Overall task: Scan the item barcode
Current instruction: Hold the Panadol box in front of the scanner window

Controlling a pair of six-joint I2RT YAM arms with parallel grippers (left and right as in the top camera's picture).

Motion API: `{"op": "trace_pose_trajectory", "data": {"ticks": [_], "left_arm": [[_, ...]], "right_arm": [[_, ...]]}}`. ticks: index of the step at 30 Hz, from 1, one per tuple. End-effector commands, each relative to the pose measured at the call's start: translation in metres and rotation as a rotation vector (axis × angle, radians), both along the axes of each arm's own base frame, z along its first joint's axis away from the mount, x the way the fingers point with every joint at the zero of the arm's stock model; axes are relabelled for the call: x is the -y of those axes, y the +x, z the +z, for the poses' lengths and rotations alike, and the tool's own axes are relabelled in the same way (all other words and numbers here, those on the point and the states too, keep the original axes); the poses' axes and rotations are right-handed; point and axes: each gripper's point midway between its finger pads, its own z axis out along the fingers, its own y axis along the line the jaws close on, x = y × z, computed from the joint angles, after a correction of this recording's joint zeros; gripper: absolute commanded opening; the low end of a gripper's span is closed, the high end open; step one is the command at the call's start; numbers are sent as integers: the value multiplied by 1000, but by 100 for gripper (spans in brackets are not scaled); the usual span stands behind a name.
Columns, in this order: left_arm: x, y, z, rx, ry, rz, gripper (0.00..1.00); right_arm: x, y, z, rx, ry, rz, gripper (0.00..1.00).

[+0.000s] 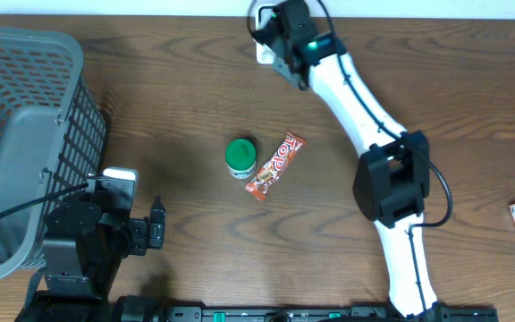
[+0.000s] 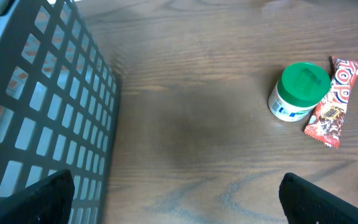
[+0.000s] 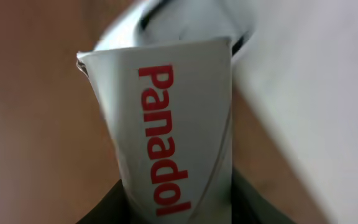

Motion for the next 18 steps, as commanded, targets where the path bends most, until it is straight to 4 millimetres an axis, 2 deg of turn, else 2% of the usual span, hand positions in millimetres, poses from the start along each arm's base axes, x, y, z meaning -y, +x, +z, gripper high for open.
{"op": "trace_pose_trajectory", "data": {"ticks": [1,5,9,13,18], "left_arm": [[2,-1,5,16,2,-14,100],[2,-1,5,16,2,-14,99],[2,-1,5,16,2,-14,99],[2,-1,5,16,2,-14,99],[2,-1,5,16,2,-14,99]], "right_arm": [[-1,21,32,171,-74,-36,27],[-13,47,57,332,-13,-35,27],[-18,59,56,396,-14,-20,26],[-23,68,32,404,-58,12,27],[-20,80,-1,435,-224,44,26]]}}
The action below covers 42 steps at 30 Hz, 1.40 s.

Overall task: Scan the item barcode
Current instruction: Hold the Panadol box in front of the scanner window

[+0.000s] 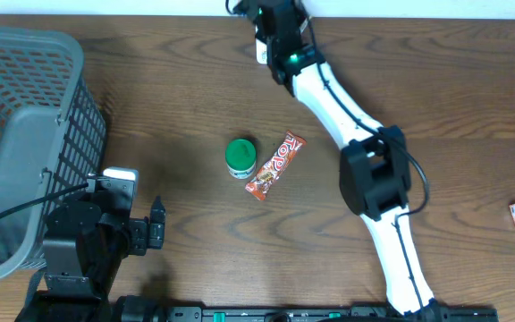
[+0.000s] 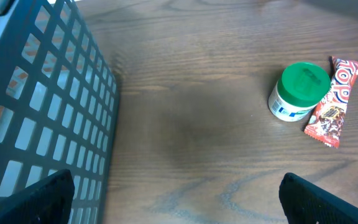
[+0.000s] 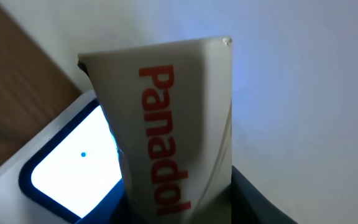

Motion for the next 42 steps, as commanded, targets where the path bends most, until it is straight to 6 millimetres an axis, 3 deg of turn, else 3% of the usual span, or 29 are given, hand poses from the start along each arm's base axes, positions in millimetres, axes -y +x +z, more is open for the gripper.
{"op": "trace_pose_trajectory", "data": {"ticks": [1,6,9,12,18,27,32,36,42], "left_arm": [[2,-1,5,16,2,-14,99],[2,-1,5,16,2,-14,99],[2,-1,5,16,2,-14,99],[2,-1,5,16,2,-14,99],[2,-1,5,16,2,-14,99],[2,-1,5,16,2,-14,99],[2,-1,5,16,2,-14,99],[2,-1,5,16,2,-14,99],[2,-1,5,16,2,-14,99]], "right_arm": [[6,9,-23,31,-184,-12,26],[-1,16,-27,111,-255,-12,26],[-8,15,-18,149,-242,-4,27],[-22,15,-10,187,-216,36,27],[-49,12,-14,187,-160,157,26],[-49,21,-26,225,-239,253,22],[-49,21,-58,196,-373,293,19],[-49,20,-72,180,-433,305,19],[-44,22,-64,201,-468,278,17]]}}
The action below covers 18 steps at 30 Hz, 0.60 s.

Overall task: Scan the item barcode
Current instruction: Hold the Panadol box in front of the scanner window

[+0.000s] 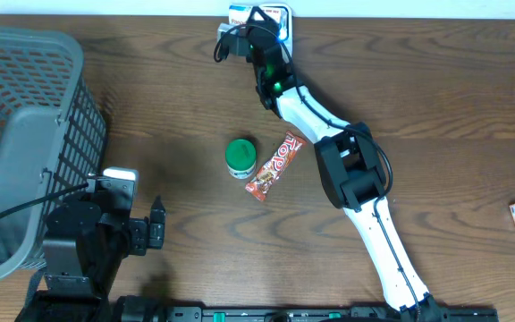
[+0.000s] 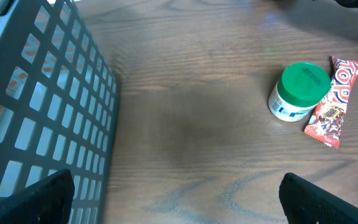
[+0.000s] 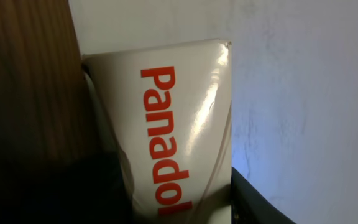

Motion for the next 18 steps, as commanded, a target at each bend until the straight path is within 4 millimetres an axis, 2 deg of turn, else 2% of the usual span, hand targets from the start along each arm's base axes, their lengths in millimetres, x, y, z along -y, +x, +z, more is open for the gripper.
{"op": "trace_pose_trajectory", "data": {"ticks": [1,4,7,12,14,16,17,18], "left_arm": [[2,-1,5,16,2,-14,99],[2,-1,5,16,2,-14,99],[2,-1,5,16,2,-14,99],[2,-1,5,16,2,-14,99],[2,-1,5,16,2,-14,99],[2,-1,5,16,2,-14,99],[2,-1,5,16,2,-14,99],[2,-1,5,16,2,-14,99]], "right_arm": [[5,2,-8,6,-64,-18,17],[2,-1,14,31,-53,-33,17],[-2,-8,45,33,-9,-51,15],[3,-36,85,-131,81,-88,16],[11,-50,108,-183,134,-117,16],[31,-63,136,-203,195,-197,12],[43,-69,148,-202,222,-248,8],[71,-79,163,-208,248,-358,6]]}}
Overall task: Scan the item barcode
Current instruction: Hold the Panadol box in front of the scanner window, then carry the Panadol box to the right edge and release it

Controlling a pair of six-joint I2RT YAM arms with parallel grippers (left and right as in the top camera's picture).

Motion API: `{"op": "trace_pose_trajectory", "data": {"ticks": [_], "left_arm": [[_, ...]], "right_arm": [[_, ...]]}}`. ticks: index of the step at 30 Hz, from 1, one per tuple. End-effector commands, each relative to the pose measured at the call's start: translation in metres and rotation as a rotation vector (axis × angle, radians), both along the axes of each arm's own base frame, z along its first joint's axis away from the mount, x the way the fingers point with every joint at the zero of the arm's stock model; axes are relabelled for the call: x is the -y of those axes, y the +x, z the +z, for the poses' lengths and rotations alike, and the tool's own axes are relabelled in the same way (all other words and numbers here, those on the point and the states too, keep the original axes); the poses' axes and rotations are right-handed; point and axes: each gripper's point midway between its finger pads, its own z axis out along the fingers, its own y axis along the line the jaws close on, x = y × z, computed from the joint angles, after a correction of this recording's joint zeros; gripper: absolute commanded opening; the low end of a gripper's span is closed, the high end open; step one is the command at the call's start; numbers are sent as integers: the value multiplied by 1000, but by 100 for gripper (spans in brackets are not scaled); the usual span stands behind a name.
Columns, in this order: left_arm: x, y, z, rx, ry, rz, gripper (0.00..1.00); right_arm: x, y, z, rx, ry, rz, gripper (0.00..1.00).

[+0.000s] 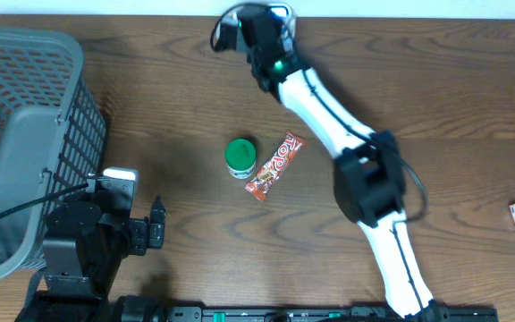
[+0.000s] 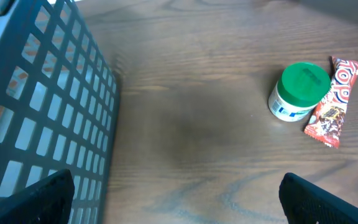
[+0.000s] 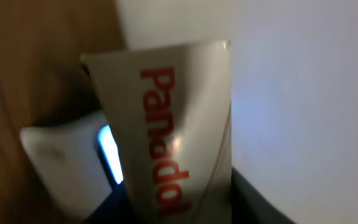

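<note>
A white Panadol box (image 3: 166, 124) with red lettering fills the right wrist view, and my right gripper (image 3: 174, 210) is shut on its lower end. To the box's left sits the white scanner (image 3: 61, 155), its blue-lit window partly hidden by the box. Overhead, my right gripper (image 1: 256, 29) hangs at the table's far edge, next to the scanner (image 1: 282, 11); the box does not show there. My left gripper (image 2: 179, 205) stands open over bare wood near the front left, with nothing between its fingers.
A grey mesh basket (image 1: 16, 134) fills the left side. A green-lidded jar (image 1: 240, 157) and a red TOP candy bar (image 1: 275, 165) lie mid-table. An orange packet lies at the right edge. A white wall runs behind the table.
The right arm has swung, and its elbow now lies farther right. The scanner's lit window shows beside the box again; before, only dark wood and wall stood behind it. The left arm is unchanged.
My right gripper held the Panadol box at the far table edge throughout. First it was over wood near the scanner, then above the lit scanner window, then against the wall at the table's edge, and now beside the scanner. The left gripper stayed open and still.
</note>
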Motion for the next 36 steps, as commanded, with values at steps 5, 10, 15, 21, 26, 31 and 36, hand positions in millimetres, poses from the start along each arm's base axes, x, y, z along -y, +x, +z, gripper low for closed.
{"op": "trace_pose_trajectory", "data": {"ticks": [5,10,15,21,26,31,36], "left_arm": [[2,-1,5,16,2,-14,99],[2,-1,5,16,2,-14,99],[2,-1,5,16,2,-14,99],[2,-1,5,16,2,-14,99],[2,-1,5,16,2,-14,99],[2,-1,5,16,2,-14,99],[2,-1,5,17,2,-14,99]], "right_arm": [[156,-55,82,-68,72,-533,11],[266,-85,32,-309,276,-841,13],[370,-119,-9,-470,515,-1151,16],[486,-178,-51,-495,718,-1547,19],[540,-238,-86,-520,808,-1808,65],[546,-252,-97,-624,1095,-1802,99],[516,-232,-64,-747,1443,-1636,99]]}}
